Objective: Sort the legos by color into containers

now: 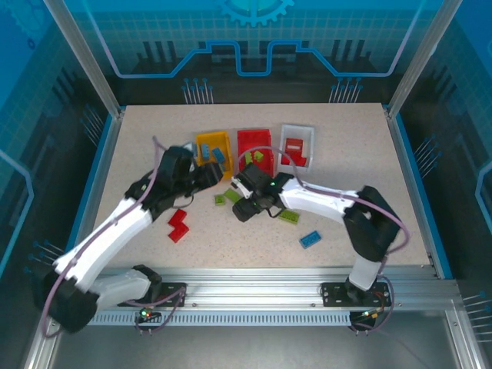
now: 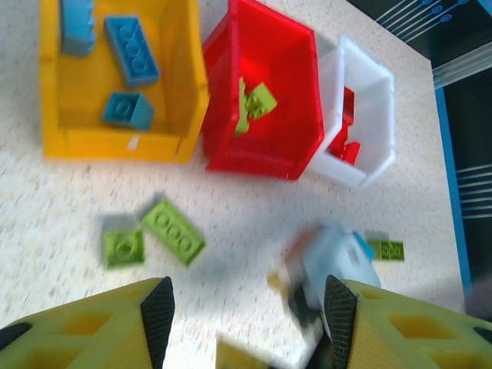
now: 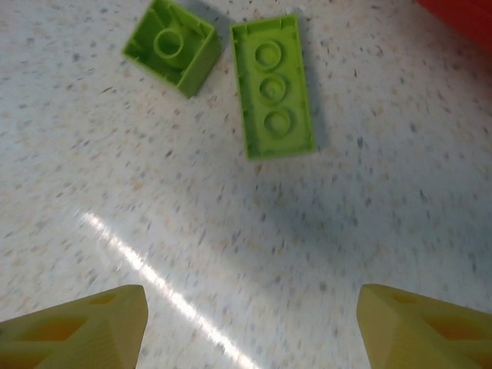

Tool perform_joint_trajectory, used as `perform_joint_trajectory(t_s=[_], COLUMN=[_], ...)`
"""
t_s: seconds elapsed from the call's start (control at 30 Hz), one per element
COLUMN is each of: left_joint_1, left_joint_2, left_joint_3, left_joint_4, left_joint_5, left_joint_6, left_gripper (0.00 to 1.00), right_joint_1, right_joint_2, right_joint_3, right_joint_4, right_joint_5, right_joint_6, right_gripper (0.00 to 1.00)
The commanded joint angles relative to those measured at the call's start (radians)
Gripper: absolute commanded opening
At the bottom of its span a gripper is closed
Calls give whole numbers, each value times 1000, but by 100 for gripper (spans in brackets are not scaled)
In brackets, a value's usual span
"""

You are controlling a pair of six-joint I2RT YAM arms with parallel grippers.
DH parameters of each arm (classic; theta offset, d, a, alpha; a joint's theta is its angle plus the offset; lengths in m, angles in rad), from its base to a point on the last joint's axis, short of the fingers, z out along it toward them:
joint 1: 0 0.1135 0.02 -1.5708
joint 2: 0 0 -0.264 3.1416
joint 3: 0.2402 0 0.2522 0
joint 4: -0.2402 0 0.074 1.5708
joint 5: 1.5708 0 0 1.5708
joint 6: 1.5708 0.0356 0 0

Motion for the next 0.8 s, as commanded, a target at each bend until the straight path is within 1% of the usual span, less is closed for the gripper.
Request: perform_joint_trajectory(t_s=[0.0,0.07,0.13,0.23,0.4,0.63,0.77], left_joint_1=[-20,-23,-23,-23,-23,-23,-23], left_joint_2=[-167,-278,-356,-419,-430,-414,-418], left_joint_3=[-116,-155,-169,-171,-162,-151,-148], left_joint_4=[-88,-160,-223,-283,-295,-280,-286], left_joint_5=[-58,-79,-100,-117,-117,-113,-114], left_joint_6=[-139,-160,-162,-156,-149,-133,-123], left_gripper=[59,59,59,59,60,60,60], right_joint_1=[-27,-31,-33,-34,-36,-34,-25], right_joint_2=[109,191,253,322,381,438,428], right_joint_3=[144,228,291,359,421,466,459], right_joint_4=[-104,-155,-193,-225,-235,-249,-242], right_joint_5=[-64,-56,-44,-26,3,24,41], right_joint_6=[-110,-121,-127,-137,-134,-112,-103], right_gripper=[75,75,75,73,67,50,40])
